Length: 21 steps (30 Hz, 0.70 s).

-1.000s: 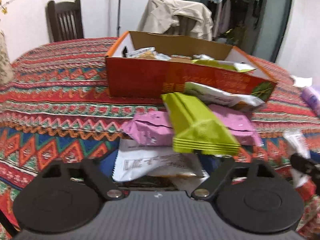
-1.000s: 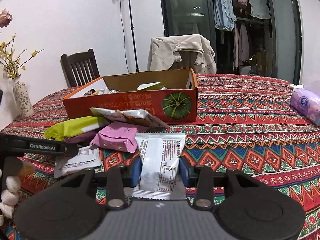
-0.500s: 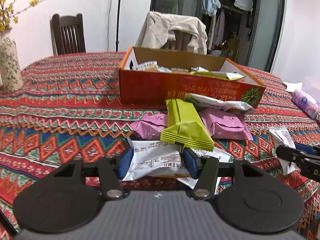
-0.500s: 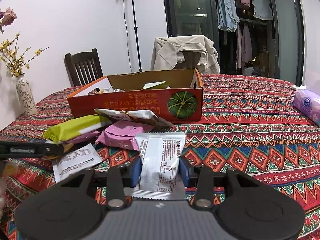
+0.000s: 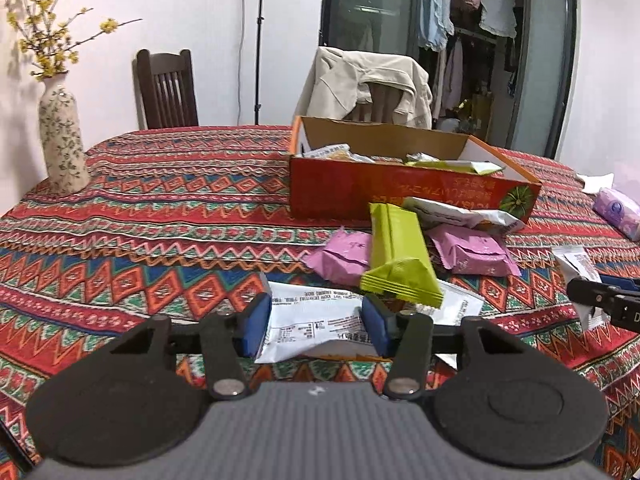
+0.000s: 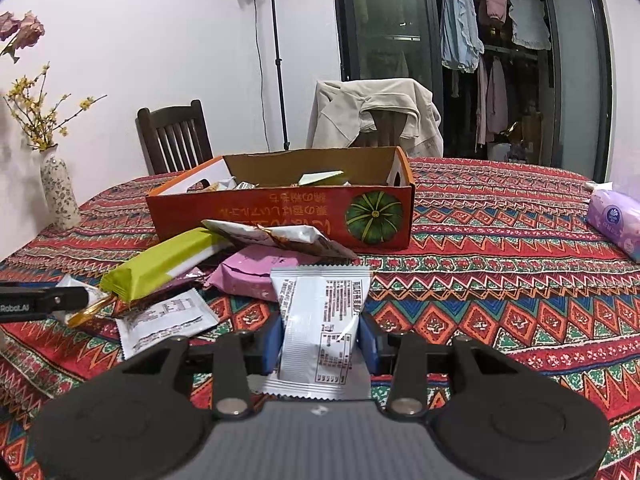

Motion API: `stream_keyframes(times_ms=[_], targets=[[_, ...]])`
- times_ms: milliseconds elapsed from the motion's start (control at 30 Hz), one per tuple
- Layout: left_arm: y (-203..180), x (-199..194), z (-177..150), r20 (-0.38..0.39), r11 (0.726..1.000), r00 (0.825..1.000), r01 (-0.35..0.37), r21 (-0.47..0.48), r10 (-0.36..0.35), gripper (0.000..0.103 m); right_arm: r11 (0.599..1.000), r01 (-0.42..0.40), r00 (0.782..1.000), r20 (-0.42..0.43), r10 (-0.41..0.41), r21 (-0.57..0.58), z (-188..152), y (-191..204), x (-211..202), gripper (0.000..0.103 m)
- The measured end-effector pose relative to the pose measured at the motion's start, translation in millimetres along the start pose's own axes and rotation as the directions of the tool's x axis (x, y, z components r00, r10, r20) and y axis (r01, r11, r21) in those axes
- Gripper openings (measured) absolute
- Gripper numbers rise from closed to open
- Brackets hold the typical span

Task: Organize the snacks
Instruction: 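Carry both white packets into the orange box and open both tools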

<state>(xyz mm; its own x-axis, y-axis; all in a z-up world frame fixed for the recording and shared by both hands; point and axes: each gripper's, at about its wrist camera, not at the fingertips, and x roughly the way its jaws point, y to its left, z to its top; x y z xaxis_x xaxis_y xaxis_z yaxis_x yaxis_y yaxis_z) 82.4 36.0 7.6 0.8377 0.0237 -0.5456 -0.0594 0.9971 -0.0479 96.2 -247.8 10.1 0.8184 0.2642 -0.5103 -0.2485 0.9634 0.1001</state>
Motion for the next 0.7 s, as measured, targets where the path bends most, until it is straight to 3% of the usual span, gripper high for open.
stream_keyframes(times_ms=[333,700], targets=[[6.8,-19.2,21.2,0.084,1.000,0.996,0.011,-0.014,-0.009,0.052,1.000,0.009,0.999,0.040,-0.008,-0.014,11.1,1.6,-7.0,0.040],[-20.2,-5.5,84.1,0.222,0.998,0.973,0.063,0.005,-0.063,0.052,0.998,-0.003,0.990,0.142,0.012,-0.058,60.8,8.5,3.4,0.040]])
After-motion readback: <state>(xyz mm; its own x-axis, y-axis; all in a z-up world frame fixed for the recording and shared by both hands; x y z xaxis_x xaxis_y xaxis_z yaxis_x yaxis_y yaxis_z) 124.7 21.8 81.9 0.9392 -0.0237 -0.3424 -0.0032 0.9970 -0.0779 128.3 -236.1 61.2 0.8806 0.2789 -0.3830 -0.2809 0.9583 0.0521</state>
